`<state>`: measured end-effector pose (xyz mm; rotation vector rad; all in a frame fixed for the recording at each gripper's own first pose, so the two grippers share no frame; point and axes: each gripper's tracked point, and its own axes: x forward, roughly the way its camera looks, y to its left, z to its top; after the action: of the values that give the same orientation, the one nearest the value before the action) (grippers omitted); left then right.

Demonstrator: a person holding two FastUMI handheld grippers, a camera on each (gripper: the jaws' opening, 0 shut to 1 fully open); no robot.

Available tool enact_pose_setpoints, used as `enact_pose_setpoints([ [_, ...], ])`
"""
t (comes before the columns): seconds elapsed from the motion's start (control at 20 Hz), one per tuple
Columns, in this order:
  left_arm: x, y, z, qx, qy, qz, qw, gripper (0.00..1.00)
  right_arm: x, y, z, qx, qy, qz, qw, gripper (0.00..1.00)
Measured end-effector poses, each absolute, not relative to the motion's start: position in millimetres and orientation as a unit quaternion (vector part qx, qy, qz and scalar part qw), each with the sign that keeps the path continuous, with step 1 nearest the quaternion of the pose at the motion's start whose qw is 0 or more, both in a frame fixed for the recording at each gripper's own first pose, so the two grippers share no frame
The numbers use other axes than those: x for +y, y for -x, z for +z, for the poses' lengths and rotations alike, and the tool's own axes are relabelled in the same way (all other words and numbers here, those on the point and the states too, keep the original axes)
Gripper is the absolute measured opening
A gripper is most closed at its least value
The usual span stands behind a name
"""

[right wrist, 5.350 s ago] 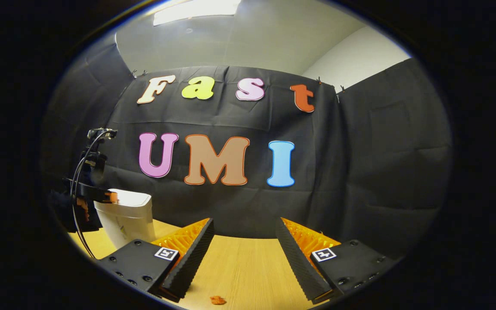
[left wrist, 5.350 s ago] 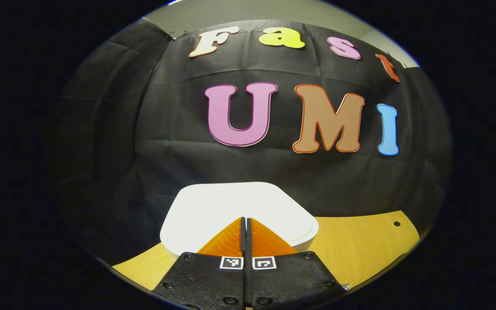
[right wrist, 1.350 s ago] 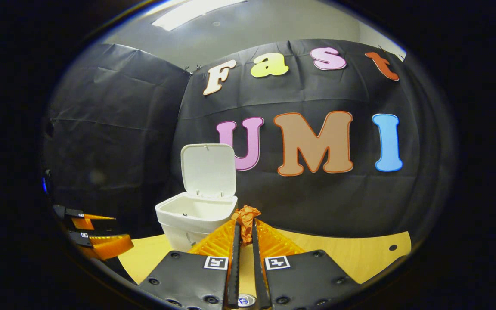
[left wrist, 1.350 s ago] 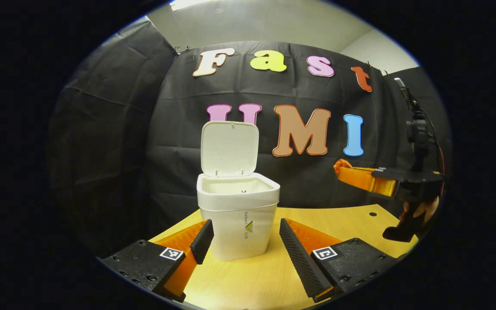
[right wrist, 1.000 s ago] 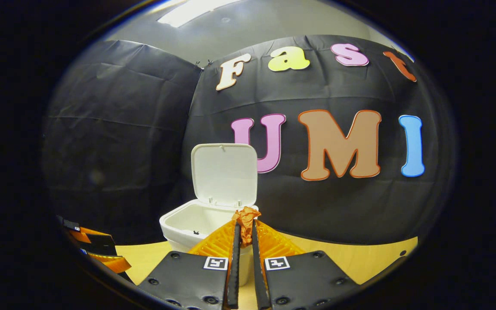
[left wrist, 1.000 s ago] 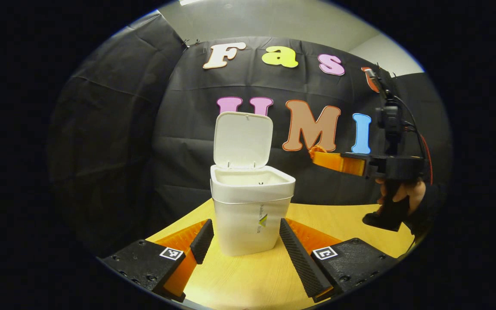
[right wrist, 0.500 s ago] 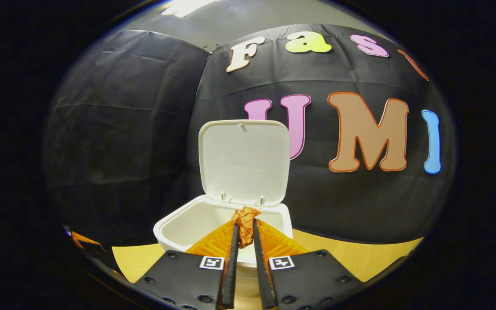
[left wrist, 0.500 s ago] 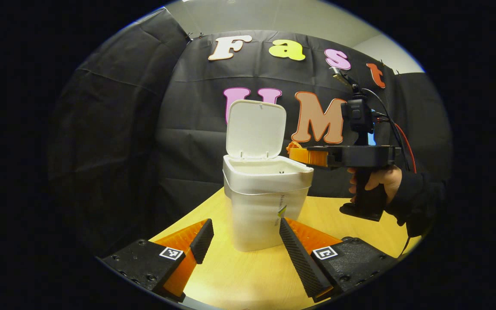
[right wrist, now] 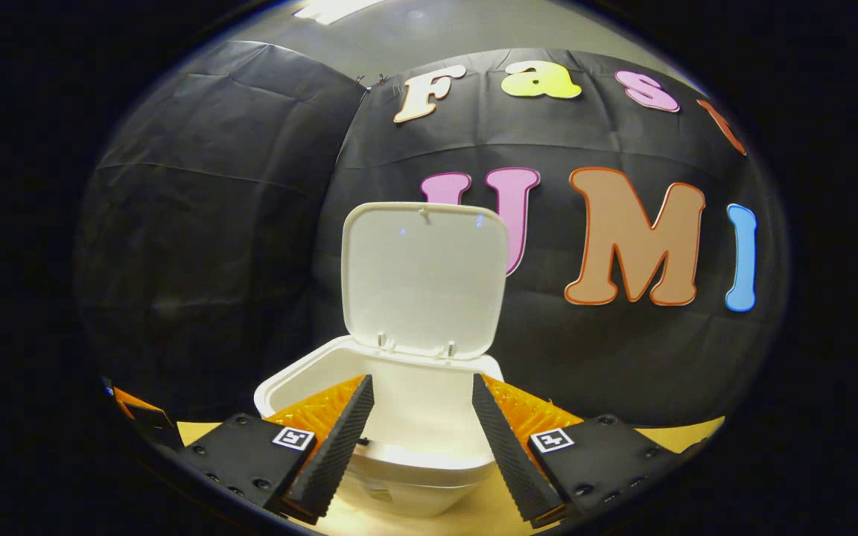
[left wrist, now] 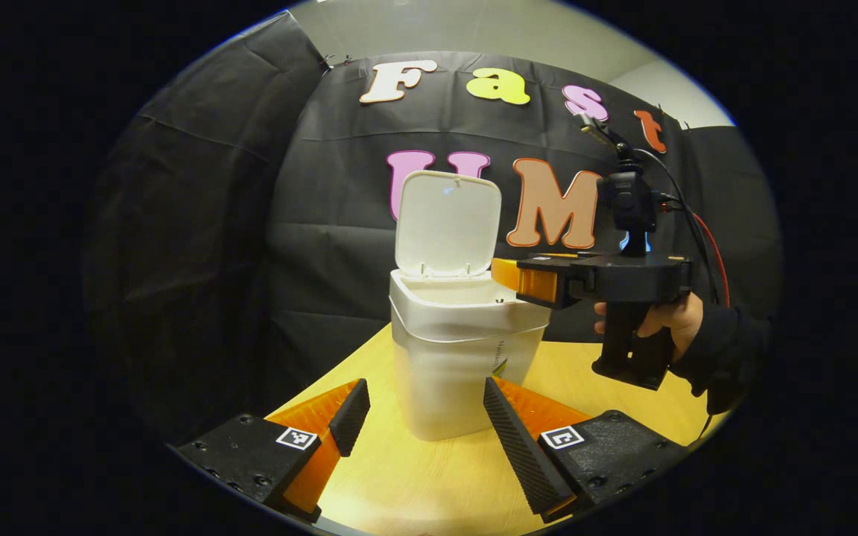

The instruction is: Press the lid of the desktop garbage bin to open it, pick up the crumpled paper on the desktop and throw it into the bin, then pick up the pop can on the desktop and drop it into the bin, and finally close the garbage bin lid.

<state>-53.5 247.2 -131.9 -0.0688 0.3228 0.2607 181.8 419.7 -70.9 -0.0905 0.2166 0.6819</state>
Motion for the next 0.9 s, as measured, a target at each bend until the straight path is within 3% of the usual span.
enact_pose_setpoints([
  [0.1, 240, 48, -136, 0.16, 0.038, 0.117, 0.979, 0.93, 398, -181, -62, 0.093, 0.043, 0.315, 0.944, 1.0],
  [0.3, 207, 29, -138, 0.159, 0.038, 0.086, 0.983, 0.93, 342, -179, -49, 0.074, 0.039, 0.275, 0.958, 0.96],
  [0.55, 159, 4, -144, 0.158, 0.045, 0.039, 0.986, 0.93, 258, -181, -38, 0.064, 0.025, 0.212, 0.975, 0.96],
  [0.6, 149, -1, -145, 0.158, 0.045, 0.029, 0.986, 0.93, 240, -179, -37, 0.066, 0.021, 0.2, 0.977, 1.0],
  [0.7, 127, -11, -147, 0.157, 0.046, 0.008, 0.986, 0.93, 203, -177, -39, 0.07, 0.02, 0.172, 0.982, 0.96],
  [0.8, 104, -19, -150, 0.157, 0.047, -0.013, 0.986, 0.93, 166, -173, -43, 0.073, 0.017, 0.144, 0.987, 1.0],
  [0.9, 82, -26, -154, 0.156, 0.046, -0.032, 0.986, 0.93, 132, -169, -45, 0.078, 0.012, 0.118, 0.99, 0.96],
])
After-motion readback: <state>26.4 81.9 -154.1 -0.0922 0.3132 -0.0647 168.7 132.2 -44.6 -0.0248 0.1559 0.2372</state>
